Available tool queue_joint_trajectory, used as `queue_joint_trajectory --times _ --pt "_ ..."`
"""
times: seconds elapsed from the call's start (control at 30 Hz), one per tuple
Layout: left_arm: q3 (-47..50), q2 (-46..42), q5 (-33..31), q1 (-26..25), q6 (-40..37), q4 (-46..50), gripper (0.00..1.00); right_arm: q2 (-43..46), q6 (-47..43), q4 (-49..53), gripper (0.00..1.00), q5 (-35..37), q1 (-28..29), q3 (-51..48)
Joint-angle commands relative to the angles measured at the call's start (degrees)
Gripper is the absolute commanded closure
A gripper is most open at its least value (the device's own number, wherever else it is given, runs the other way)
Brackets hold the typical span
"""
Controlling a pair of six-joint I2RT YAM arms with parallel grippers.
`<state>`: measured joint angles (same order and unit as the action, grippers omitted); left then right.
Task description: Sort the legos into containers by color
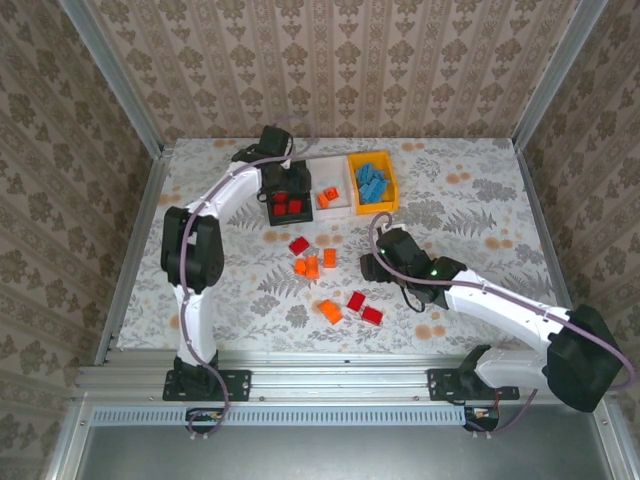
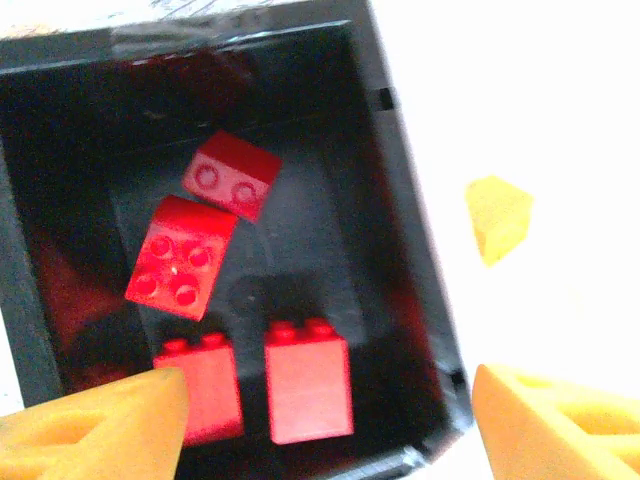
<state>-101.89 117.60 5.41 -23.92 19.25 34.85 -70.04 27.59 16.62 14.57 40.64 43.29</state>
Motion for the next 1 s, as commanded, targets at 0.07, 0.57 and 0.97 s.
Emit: queue_joint_trajectory --times 0.07,0.57,0.97 --pt "11.2 -17.4 6.6 -1.7 1.7 -7.0 0.2 -4.6 0.8 -3.0 0.29 -2.3 0.9 4.3" --pt "74.5 -65.6 -2.6 0.2 16.5 -18.8 0.0 -38.5 4.5 -0.2 0.26 -0.3 3.5 29.1" --pt "79.6 -77.4 -1.8 1.3 15.7 -12.6 0.0 -45.6 6.8 0.3 0.54 0.8 3.5 30.5"
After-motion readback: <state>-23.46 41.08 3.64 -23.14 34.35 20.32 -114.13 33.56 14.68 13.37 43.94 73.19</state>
